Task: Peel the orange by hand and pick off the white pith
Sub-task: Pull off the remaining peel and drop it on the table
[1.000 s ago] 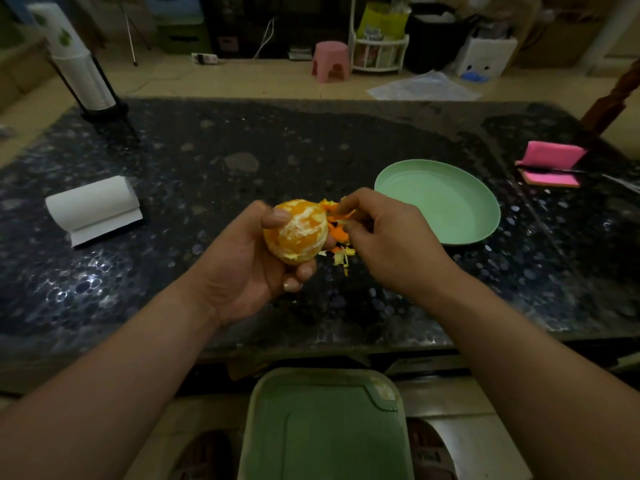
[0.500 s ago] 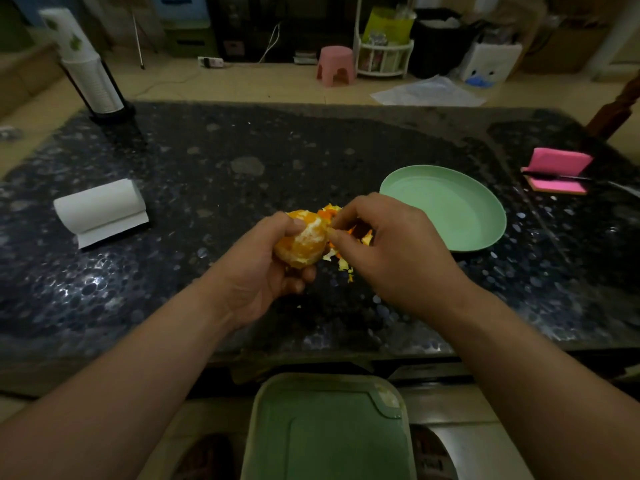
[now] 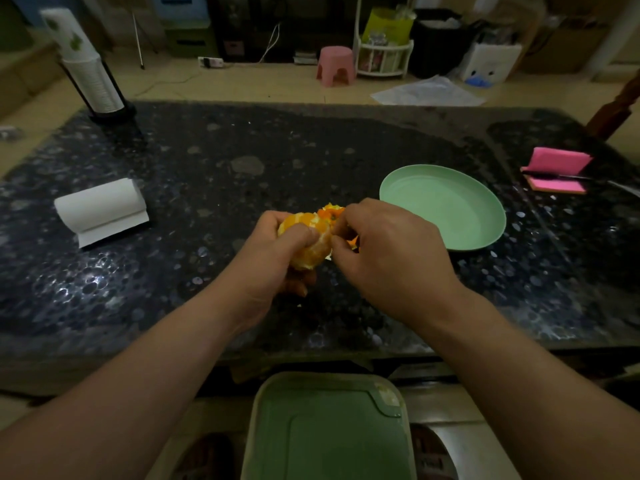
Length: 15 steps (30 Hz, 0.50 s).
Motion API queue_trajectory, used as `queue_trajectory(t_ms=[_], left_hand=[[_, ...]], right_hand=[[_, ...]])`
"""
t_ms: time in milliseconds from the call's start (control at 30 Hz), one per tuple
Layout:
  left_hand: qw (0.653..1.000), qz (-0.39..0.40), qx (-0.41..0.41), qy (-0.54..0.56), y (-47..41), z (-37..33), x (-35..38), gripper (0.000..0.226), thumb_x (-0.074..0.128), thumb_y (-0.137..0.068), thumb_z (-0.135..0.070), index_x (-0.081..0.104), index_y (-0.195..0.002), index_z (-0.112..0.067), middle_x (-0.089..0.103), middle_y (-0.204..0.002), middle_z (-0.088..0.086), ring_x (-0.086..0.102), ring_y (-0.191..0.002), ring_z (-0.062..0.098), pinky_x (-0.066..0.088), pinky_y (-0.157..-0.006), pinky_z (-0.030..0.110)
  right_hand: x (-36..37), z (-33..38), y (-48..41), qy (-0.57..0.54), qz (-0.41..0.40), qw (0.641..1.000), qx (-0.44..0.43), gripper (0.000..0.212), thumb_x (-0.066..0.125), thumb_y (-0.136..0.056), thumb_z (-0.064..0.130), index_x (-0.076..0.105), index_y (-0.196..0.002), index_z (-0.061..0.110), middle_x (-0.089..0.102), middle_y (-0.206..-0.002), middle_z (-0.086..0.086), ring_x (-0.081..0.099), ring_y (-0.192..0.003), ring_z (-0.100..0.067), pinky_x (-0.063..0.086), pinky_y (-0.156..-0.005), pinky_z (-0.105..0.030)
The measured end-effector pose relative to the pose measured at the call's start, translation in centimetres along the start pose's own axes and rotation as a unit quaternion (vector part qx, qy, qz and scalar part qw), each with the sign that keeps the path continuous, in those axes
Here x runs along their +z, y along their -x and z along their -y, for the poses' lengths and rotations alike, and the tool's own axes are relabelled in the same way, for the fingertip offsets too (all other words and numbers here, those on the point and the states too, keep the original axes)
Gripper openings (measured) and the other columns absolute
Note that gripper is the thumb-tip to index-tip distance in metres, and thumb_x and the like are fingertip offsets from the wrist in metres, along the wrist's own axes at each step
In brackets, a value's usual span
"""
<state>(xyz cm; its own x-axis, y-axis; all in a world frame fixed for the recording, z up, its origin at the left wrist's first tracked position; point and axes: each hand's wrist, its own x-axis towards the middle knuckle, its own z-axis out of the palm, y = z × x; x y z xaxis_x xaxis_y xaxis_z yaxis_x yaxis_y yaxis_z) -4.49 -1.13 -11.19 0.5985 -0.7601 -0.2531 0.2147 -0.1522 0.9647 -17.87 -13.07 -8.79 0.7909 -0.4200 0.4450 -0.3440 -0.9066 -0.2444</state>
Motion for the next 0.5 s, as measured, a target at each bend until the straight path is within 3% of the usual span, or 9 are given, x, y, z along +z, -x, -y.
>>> queue_trajectory(t_ms=[100, 200, 400, 500], left_hand=[[0.998, -0.017, 0.026, -0.056, 0.0, 0.2, 0.0, 0.030, 0.066, -0.097, -0.033, 0.050, -0.121, -0.024, 0.067, -0.106, 0.014, 0.067, -0.071, 0.020, 0.052, -0.053, 0.031], [0.996, -0.016, 0.040, -0.078, 0.0, 0.4, 0.0, 0.027, 0.066, -0.098, -0.034, 0.050, -0.119, -0.027, 0.067, -0.108, 0.013, 0.067, -0.074, 0.021, 0.053, -0.056, 0.031], [1.000, 0.006, 0.021, -0.014, 0.3, -0.1, 0.1, 0.045, 0.063, -0.079, -0.037, 0.052, -0.120, -0.021, 0.068, -0.102, 0.015, 0.065, -0.066, 0.021, 0.048, -0.049, 0.031], [0.999, 0.017, 0.009, 0.039, 0.3, -0.3, -0.1, 0.046, 0.064, -0.079, -0.035, 0.054, -0.120, -0.017, 0.068, -0.108, 0.025, 0.063, -0.064, 0.024, 0.044, -0.047, 0.033]], right_hand=[[0.3, 0.5, -0.1, 0.021, -0.003, 1.000, 0.004, 0.018, 0.060, -0.095, 0.037, 0.059, -0.080, 0.027, 0.055, -0.078, 0.008, 0.052, -0.069, -0.015, 0.047, -0.054, -0.035], [0.5, 0.6, -0.2, 0.015, -0.003, 1.000, 0.016, 0.020, 0.063, -0.092, 0.036, 0.052, -0.077, 0.027, 0.051, -0.076, 0.009, 0.047, -0.067, -0.014, 0.041, -0.052, -0.033], [0.4, -0.4, -0.3, -0.045, 0.004, 0.998, 0.052, 0.019, 0.065, -0.091, 0.036, 0.054, -0.078, 0.028, 0.053, -0.076, 0.007, 0.049, -0.069, -0.012, 0.036, -0.054, -0.030], [0.2, -1.4, -0.5, -0.074, 0.018, 0.993, 0.087, 0.014, 0.064, -0.094, 0.038, 0.063, -0.085, 0.027, 0.061, -0.081, 0.007, 0.056, -0.073, -0.013, 0.045, -0.060, -0.033]])
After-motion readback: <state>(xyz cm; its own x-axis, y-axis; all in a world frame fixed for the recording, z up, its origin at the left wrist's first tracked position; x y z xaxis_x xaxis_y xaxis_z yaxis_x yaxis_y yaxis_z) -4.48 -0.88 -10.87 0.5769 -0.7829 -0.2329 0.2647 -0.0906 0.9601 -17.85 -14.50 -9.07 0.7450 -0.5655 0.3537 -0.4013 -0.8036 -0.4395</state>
